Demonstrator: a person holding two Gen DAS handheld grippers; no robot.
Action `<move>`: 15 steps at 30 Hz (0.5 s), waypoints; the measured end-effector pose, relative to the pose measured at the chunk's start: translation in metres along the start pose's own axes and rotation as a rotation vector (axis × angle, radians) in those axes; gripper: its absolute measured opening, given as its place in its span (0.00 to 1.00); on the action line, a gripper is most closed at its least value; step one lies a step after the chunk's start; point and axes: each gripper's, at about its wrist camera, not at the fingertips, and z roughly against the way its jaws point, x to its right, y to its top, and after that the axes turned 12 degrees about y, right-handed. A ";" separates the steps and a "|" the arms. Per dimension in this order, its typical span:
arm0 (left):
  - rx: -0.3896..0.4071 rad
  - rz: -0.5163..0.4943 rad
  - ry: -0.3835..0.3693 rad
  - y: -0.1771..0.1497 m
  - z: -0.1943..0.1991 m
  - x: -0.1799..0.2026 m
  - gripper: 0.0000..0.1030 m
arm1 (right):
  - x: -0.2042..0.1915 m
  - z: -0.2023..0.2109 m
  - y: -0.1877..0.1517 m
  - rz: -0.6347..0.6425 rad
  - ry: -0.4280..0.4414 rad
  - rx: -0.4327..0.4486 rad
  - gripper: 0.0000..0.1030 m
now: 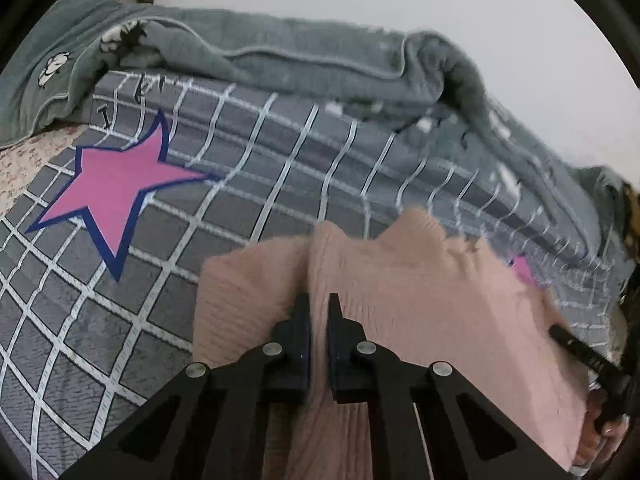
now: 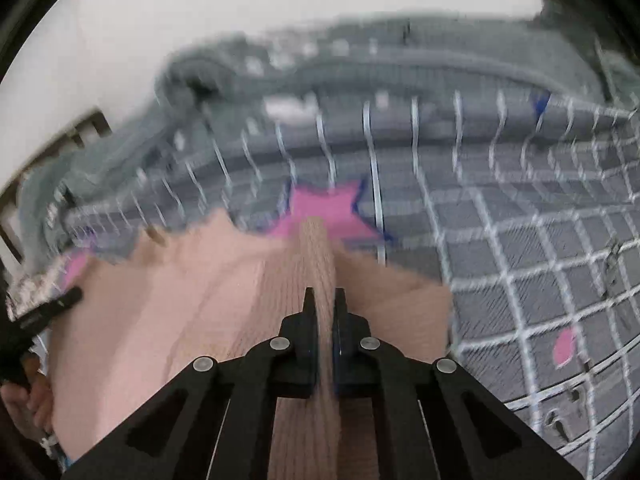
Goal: Fold small clothes
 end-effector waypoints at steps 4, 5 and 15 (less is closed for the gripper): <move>-0.006 -0.046 0.045 -0.002 -0.001 0.005 0.12 | -0.003 0.001 -0.002 0.017 -0.015 0.010 0.07; -0.006 -0.055 0.052 -0.003 -0.001 0.006 0.12 | -0.003 0.001 -0.003 0.019 -0.018 0.006 0.08; -0.003 -0.099 0.021 -0.004 0.002 0.010 0.29 | -0.003 0.005 -0.003 0.030 0.016 0.033 0.39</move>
